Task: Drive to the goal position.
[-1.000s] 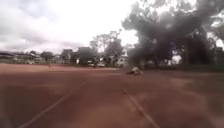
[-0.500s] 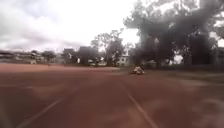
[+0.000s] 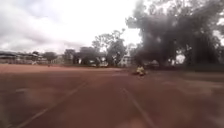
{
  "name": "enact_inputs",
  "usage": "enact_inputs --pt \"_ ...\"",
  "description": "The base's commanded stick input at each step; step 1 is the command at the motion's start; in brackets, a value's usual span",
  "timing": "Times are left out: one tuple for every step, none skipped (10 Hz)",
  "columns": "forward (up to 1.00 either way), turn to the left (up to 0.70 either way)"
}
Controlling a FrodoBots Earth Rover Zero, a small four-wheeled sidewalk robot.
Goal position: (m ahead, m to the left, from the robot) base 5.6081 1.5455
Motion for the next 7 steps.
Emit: enact_inputs --pt "0.85 0.00" --pt "0.85 0.00" --pt "0.85 0.34" --pt "0.85 0.34" --pt "0.85 0.34" --pt "0.85 0.34" --pt "0.85 0.15"
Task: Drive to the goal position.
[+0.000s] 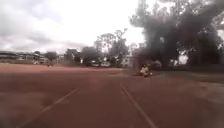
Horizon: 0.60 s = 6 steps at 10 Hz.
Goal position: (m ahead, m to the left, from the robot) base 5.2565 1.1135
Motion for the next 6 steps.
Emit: enact_inputs --pt "0.85 0.00" --pt "0.85 0.00" --pt "0.85 0.00" --pt "0.85 0.00" --pt "0.85 0.00" --pt "0.85 0.00"
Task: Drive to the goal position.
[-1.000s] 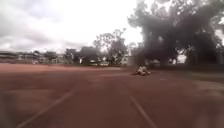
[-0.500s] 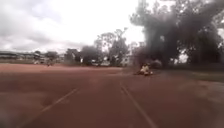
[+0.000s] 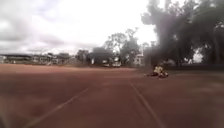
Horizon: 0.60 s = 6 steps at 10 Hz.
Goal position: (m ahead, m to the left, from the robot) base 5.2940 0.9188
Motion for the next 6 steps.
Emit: enact_inputs --pt "0.85 0.00" --pt "0.85 0.00" --pt "0.85 0.00" --pt "0.85 0.00" --pt "0.85 0.00" --pt "0.85 -0.02"
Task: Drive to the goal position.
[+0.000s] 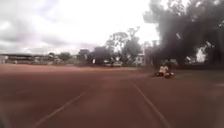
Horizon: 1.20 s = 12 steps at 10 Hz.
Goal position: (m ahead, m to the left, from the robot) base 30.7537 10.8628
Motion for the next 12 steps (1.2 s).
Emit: enact_inputs --pt "0.85 -0.04" --pt "0.85 -0.06" --pt "0.85 -0.08" --pt "0.85 -0.24" --pt "0.85 -0.34" --pt "0.85 -0.34" --pt "0.85 -0.17" --pt "0.85 0.00" --pt "0.85 0.00" --pt "0.85 0.00" --pt "0.85 0.00" --pt "0.85 0.00"
